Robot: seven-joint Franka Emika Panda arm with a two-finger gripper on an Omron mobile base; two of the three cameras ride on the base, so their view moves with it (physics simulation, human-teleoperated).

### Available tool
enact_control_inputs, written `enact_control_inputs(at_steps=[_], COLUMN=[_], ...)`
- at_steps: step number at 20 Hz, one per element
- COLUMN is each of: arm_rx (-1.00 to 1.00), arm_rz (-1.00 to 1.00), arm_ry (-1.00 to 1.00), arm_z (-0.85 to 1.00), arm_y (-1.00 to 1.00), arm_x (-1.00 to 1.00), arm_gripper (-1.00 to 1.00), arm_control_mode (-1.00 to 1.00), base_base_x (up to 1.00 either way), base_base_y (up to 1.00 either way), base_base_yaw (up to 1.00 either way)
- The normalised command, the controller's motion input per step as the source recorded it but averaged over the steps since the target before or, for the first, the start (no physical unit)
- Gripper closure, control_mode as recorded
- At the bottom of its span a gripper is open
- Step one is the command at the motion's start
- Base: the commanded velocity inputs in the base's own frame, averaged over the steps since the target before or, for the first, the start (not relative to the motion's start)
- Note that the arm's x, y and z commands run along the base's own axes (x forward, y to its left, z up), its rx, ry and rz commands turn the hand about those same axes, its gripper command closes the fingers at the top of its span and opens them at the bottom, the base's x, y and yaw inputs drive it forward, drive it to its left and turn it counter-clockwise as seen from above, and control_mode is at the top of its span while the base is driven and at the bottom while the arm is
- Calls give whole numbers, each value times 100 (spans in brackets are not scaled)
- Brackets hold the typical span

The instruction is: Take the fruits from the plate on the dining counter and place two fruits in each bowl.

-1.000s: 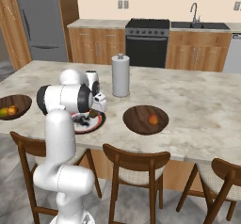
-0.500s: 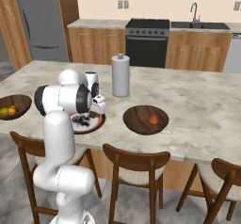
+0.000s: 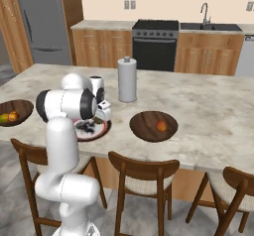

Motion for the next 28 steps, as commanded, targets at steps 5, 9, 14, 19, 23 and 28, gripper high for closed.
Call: enact_control_inputs(at_steps=[5,9,14,19,23,28], arm_rx=[4,0,0,0,-1,0], arm_rz=[-3,-4,-7,-6,-4,-2], arm_ry=[0,0,0,1,5,8], arm_z=[82,60,31,13,2,-3], arm_y=[-38,-59,-72,-75,-72,-68], arm_x=[-60,-45,-22,-7,0,6], arm_gripper=[100,100,100,100,100,100], arm_control_mode=[-100,-100,-100,-100,-100,-100], base_base_x=[0,0,0,0,0,0], base_base_y=[0,0,0,0,0,0], base_base_yaw=[0,0,0,0,0,0])
